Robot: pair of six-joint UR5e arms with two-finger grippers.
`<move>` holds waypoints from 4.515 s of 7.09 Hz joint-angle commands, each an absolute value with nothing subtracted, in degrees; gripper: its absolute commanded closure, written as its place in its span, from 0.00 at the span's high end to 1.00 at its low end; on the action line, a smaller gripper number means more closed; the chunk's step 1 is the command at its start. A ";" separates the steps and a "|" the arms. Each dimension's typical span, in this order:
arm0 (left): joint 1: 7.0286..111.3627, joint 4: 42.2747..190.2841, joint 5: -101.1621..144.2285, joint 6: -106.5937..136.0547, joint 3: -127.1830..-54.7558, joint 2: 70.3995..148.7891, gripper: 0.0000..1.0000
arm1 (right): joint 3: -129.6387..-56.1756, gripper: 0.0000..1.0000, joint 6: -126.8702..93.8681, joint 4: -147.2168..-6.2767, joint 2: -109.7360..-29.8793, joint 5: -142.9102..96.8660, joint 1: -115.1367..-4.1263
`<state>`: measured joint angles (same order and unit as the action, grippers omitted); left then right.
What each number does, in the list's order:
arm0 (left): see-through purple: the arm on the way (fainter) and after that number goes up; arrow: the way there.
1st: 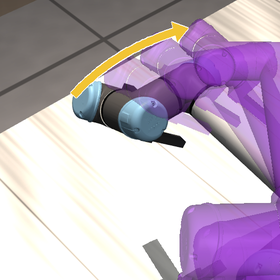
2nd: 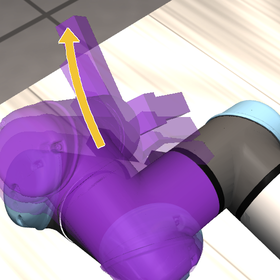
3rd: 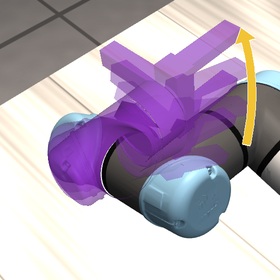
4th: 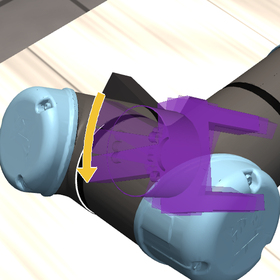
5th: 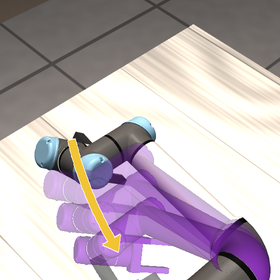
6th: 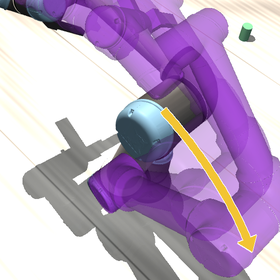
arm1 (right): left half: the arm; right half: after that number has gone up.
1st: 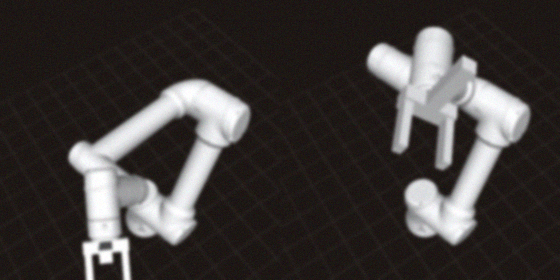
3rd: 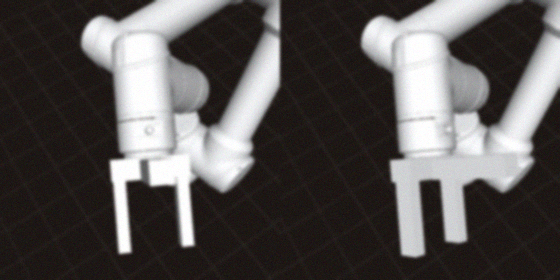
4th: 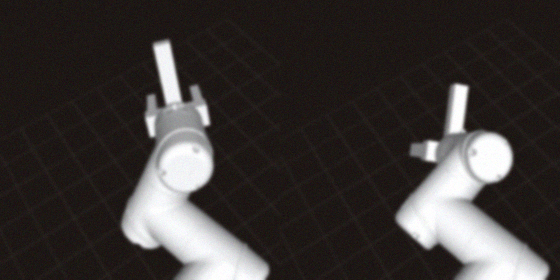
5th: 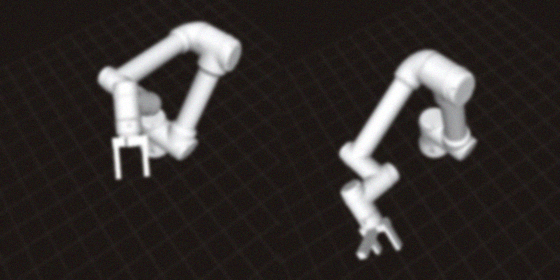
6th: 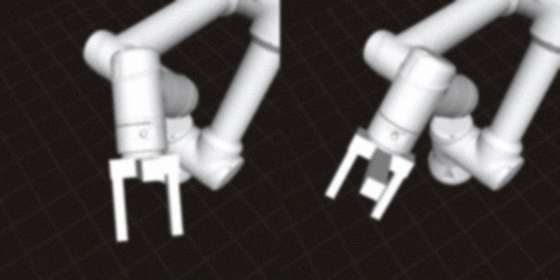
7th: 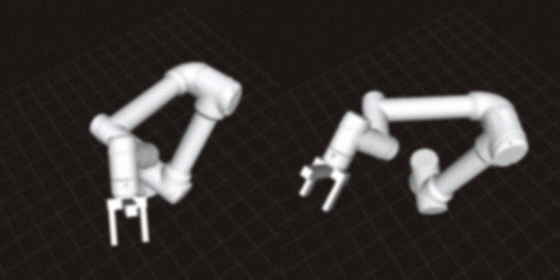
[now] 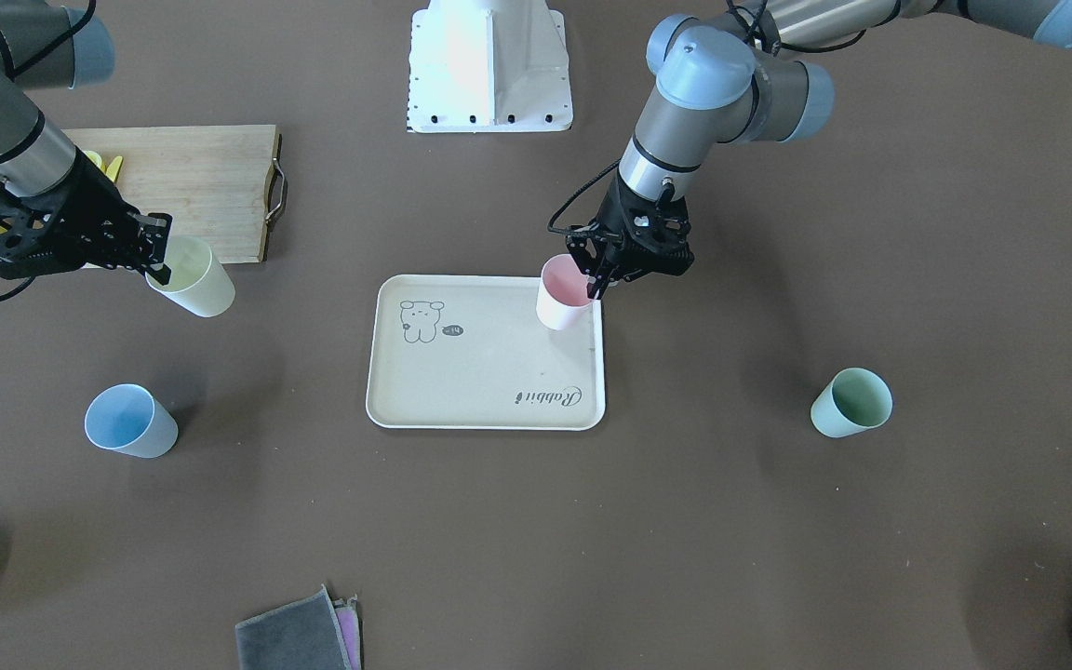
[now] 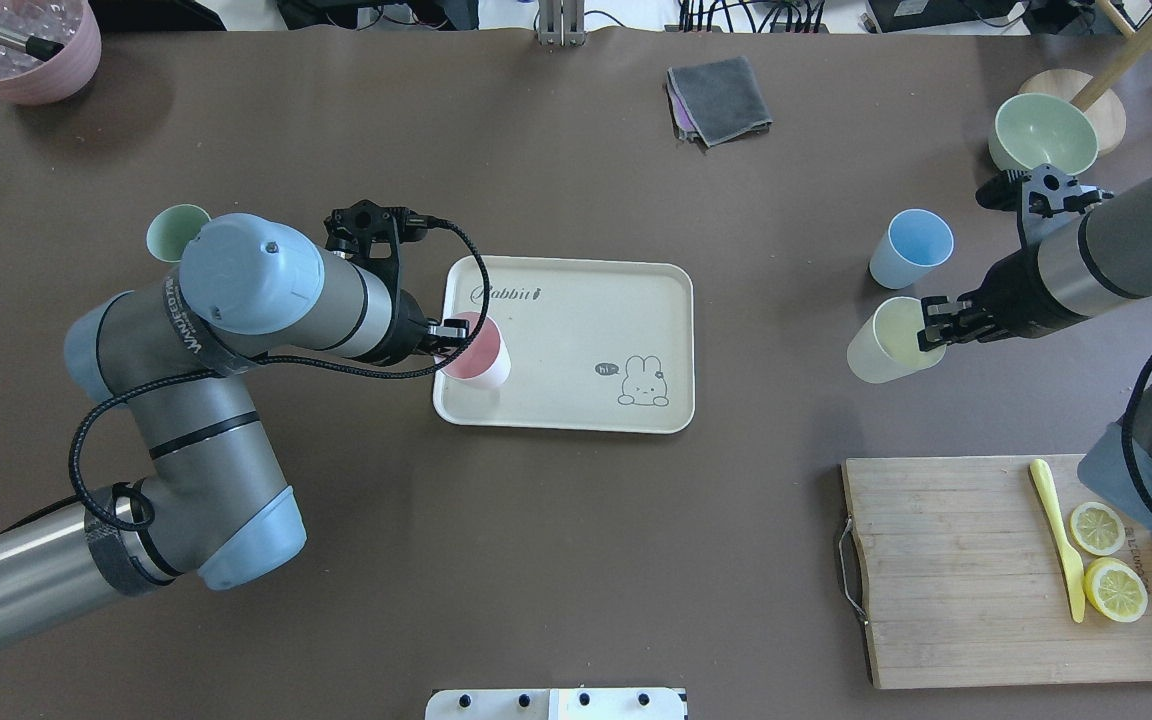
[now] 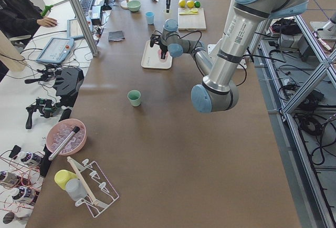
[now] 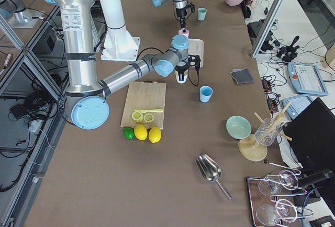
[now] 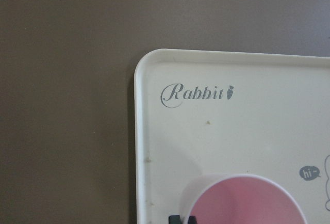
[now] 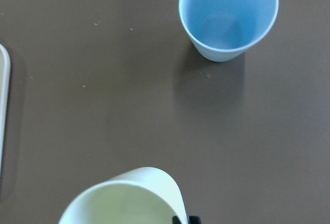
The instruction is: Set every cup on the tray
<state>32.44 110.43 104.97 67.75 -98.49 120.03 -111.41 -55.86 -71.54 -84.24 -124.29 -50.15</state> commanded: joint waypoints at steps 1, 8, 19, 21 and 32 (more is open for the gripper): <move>31.56 110.39 104.59 67.24 -97.04 120.58 0.36 | -111.62 0.00 -57.03 -73.56 -79.73 -124.63 -50.36; 43.99 110.66 113.60 61.40 -101.25 116.73 0.98 | -101.89 0.00 -72.86 -86.48 -56.01 -112.00 -36.76; 65.66 118.48 127.09 27.42 -76.73 113.56 0.97 | -95.00 1.00 -73.12 -83.41 -54.93 -109.51 -32.87; 64.96 123.11 127.00 28.29 -76.46 111.11 0.97 | -99.03 1.00 -73.21 -84.20 -55.28 -113.61 -36.37; 58.18 127.02 128.04 39.63 -80.07 111.25 0.00 | -101.34 1.00 -52.54 -88.16 -64.22 -127.45 -55.36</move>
<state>58.04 129.08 126.63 39.15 -79.09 109.89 -101.68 -60.14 -88.36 -60.94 -127.32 -53.27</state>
